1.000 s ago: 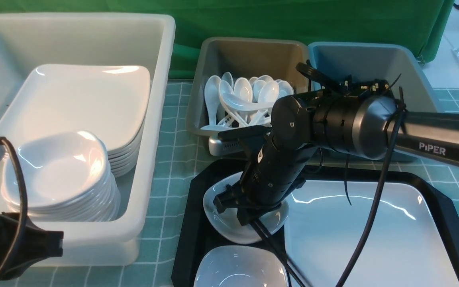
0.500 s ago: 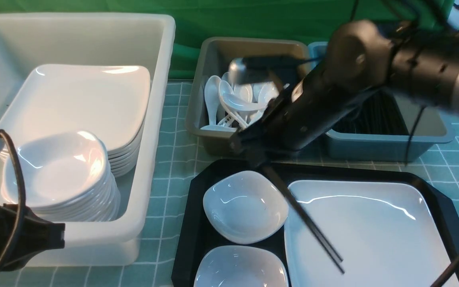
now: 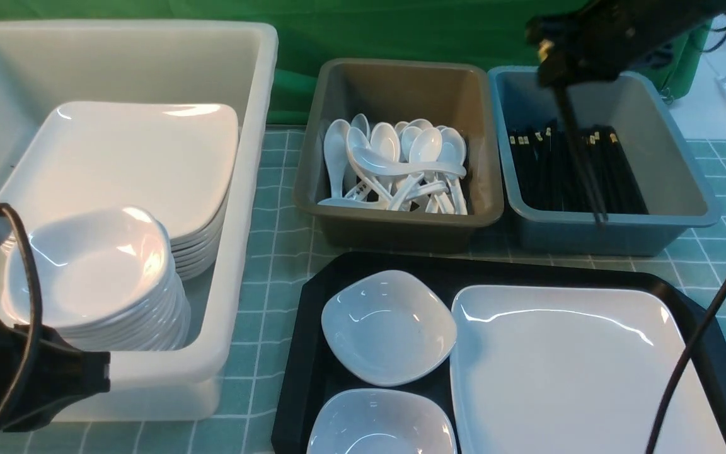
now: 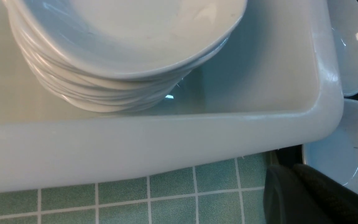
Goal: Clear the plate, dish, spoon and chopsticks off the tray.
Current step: Use the right arm to put the chopsticks into the small storage box on the right, then use the left arm to grab a small plate from the dinner plate, then use the left arm to put the small plate into the large storage box on the left
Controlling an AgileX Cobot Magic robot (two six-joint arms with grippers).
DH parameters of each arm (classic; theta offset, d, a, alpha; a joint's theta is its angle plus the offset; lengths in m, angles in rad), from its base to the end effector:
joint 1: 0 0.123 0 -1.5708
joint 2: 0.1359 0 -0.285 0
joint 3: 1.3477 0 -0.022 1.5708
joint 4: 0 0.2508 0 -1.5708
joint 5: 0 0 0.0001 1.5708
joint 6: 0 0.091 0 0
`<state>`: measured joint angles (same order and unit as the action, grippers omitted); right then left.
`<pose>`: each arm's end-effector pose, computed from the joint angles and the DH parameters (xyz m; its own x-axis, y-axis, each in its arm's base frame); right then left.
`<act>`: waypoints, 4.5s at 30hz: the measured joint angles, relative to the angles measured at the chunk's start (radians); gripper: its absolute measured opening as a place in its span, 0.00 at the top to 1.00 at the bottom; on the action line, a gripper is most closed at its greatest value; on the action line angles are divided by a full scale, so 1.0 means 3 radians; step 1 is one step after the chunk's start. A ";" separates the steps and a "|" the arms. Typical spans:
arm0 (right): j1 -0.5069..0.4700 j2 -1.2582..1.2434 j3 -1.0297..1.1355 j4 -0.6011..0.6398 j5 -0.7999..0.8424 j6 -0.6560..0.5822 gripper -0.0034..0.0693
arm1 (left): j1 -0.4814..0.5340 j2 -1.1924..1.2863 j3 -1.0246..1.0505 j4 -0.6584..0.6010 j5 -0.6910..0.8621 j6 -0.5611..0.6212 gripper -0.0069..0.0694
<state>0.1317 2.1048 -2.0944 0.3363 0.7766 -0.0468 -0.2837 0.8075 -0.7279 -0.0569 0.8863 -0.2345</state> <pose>0.4876 0.0858 0.3325 -0.6647 0.1046 -0.7397 -0.1804 0.9384 0.2947 0.1345 -0.0434 0.3076 -0.7937 -0.0466 -0.6065 0.0981 0.9742 -0.2034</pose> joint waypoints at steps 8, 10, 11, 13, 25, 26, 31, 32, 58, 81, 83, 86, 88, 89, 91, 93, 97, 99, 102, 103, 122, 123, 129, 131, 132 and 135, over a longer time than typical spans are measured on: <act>-0.0380 0.0844 -0.0742 0.0143 -0.0461 0.0284 0.85 | 0.0000 0.0000 0.0000 -0.0017 0.0013 0.0000 0.90; -0.0392 0.0954 -0.0756 0.0143 -0.0590 0.0303 0.85 | 0.0000 0.0000 0.0000 -0.0017 0.0013 0.0000 0.90; -0.0395 0.1006 -0.0756 0.0143 -0.0651 0.0303 0.84 | 0.0000 0.0000 0.0000 -0.0017 0.0013 0.0000 0.90; -0.0395 0.1053 -0.0756 0.0131 -0.0674 0.0303 0.80 | 0.0000 0.0000 0.0000 -0.0029 0.0013 0.0000 0.90; -0.0395 0.0650 -0.0857 -0.0488 0.0691 0.0019 0.42 | -0.0005 0.0648 -0.0201 -0.0528 0.0192 0.0683 0.90; -0.0395 0.0446 -0.0884 -0.0597 0.1008 -0.0125 0.65 | -0.0053 0.0800 -0.0312 -0.0620 0.0189 0.0815 0.90; -0.0395 -0.0160 -0.0741 -0.0774 0.1186 -0.0254 0.89 | -0.0473 0.1281 -0.0680 -0.0511 0.0166 0.0819 0.91; -0.0395 -0.0364 -0.0614 -0.0789 0.1186 -0.0259 0.90 | -0.0675 0.1433 -0.0787 -0.0430 0.0174 0.0746 0.91; -0.0395 -0.3932 0.3534 -0.0222 0.0976 -0.0795 0.92 | -0.1448 0.3465 -0.1619 0.0447 -0.0266 0.0566 0.26; -0.0395 -0.4031 0.3548 -0.0218 0.0948 -0.0873 0.91 | -0.1448 0.3393 -0.1647 -0.0062 0.0183 0.0370 0.77; -0.0395 -0.4031 0.3548 -0.0218 0.0948 -0.0873 0.90 | -0.1448 0.3295 -0.1647 -0.0064 0.0195 0.0335 0.83; -0.0395 -0.4031 0.3548 -0.0218 0.0948 -0.0873 0.90 | -0.1451 0.2984 -0.1644 0.0007 0.0256 0.0275 0.88; -0.0395 -0.4031 0.3548 -0.0218 0.0948 -0.0873 0.90 | -0.1448 0.2773 -0.1644 0.0014 0.0268 0.0260 0.88; -0.0395 -0.4031 0.3548 -0.0218 0.0948 -0.0873 0.90 | -0.1448 0.2705 -0.1644 0.0014 0.0272 0.0260 0.88; -0.0395 -0.4031 0.3548 -0.0218 0.0948 -0.0873 0.90 | -0.1448 0.2435 -0.1644 0.0014 0.0283 0.0248 0.88; -0.0395 -0.4031 0.3548 -0.0216 0.0948 -0.0873 0.90 | -0.1448 0.2296 -0.1642 0.0014 0.0287 0.0248 0.88; -0.0395 -0.4031 0.3548 -0.0216 0.0948 -0.0873 0.90 | -0.1234 0.1754 -0.1642 -0.0007 0.0316 0.0157 0.88; -0.0395 -0.4031 0.3548 -0.0216 0.0948 -0.0873 0.90 | -0.0950 0.1516 -0.1642 -0.0004 0.0344 0.0142 0.88; -0.0395 -0.4031 0.3548 -0.0216 0.0948 -0.0876 0.90 | -0.0191 0.1180 -0.1642 0.0008 0.0444 0.0135 0.88; -0.0395 -0.4031 0.3548 -0.0216 0.0948 -0.0876 0.90 | -0.0138 0.1164 -0.1642 0.0011 0.0462 0.0139 0.88; -0.0395 -0.4031 0.3548 -0.0196 0.0920 -0.0876 0.88 | 0.2005 0.1545 -0.1604 -0.0841 0.0705 0.0924 0.88; -0.0395 -0.4031 0.3548 -0.0196 0.0920 -0.0876 0.88 | 0.2005 0.1555 -0.1570 -0.0837 0.0696 0.0924 0.88; -0.0395 -0.4031 0.3555 -0.0196 0.0902 -0.0876 0.87 | 0.2005 0.1555 -0.1163 -0.0851 0.0371 0.0931 0.88; -0.0395 -0.4031 0.3561 -0.0196 0.0882 -0.0876 0.86 | 0.2005 0.1558 -0.1069 -0.0854 0.0229 0.0931 0.88; -0.0395 -0.4031 0.3568 -0.0196 0.0882 -0.0876 0.86 | 0.2005 0.1558 -0.1051 -0.0850 0.0212 0.0931 0.88; -0.0395 -0.4031 0.3569 -0.0196 0.0863 -0.0876 0.86 | 0.2005 0.1558 -0.1041 -0.0843 0.0214 0.0931 0.85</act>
<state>0.0133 0.8954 -1.0238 0.2775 1.0355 -0.3095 0.3179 1.2749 -1.0402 -0.3099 0.9504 0.0449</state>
